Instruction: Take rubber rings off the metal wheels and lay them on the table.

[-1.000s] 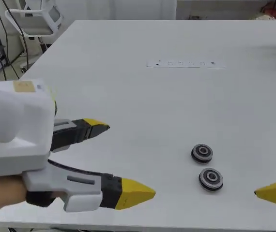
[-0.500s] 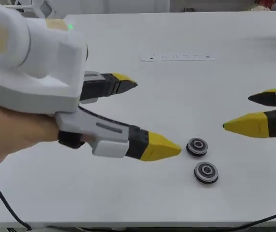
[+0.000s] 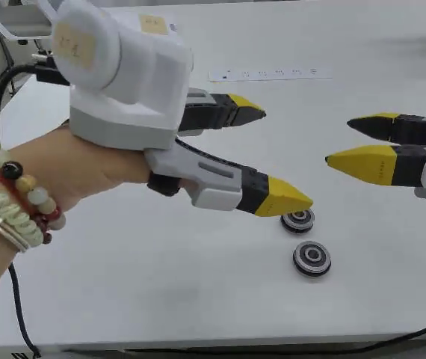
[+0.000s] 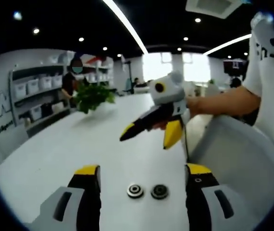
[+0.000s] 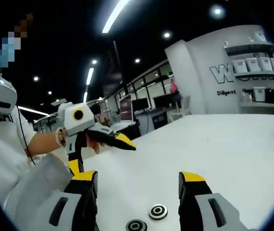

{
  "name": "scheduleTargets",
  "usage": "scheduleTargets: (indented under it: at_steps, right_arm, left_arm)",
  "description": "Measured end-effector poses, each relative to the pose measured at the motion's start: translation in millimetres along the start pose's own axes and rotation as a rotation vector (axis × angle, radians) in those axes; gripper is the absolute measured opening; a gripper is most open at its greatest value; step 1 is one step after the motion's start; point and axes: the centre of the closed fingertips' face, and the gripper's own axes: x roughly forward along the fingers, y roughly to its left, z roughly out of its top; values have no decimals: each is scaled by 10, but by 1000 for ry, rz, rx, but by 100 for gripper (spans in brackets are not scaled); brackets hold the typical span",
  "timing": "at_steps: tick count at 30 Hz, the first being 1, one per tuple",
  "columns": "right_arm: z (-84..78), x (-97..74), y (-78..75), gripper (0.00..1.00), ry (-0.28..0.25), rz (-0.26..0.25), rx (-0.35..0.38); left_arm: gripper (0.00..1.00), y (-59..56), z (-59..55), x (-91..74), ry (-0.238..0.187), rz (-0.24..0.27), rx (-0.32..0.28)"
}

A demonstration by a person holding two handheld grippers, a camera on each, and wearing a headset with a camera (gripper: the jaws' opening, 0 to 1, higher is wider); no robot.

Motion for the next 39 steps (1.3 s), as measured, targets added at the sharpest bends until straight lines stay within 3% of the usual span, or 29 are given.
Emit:
scheduleTargets:
  at_steps: [5,8,16,18,20,27,34,39]
  right_arm:
    - [-272,-9,-95,51,77,6,38]
    - [-444,-16,-183,50,148,-29,13]
    - [-652,23,-75,37,200,30,20]
    - [-710,31,-50,36,219,39,22]
    - [-785,33,-21,34,245,48,21]
    - [-1169,5,12,31,415,54,-24]
    - [-1280,41,57,28,447,65,-29]
    - [-1355,41,52,26,481,61,-45]
  left_arm:
    - [74,33,-14,171,-32,-11,-8]
    - [72,85,-28,272,-52,6,-7]
    - [68,19,-264,355,-67,18,11]
    - [63,-3,-339,364,-67,19,15]
    - [58,-34,-415,378,-52,9,9]
    - [52,-160,-606,479,-9,-24,23]
    - [42,-280,-747,624,-2,-56,14]
    - [34,-333,-949,697,59,-65,24]
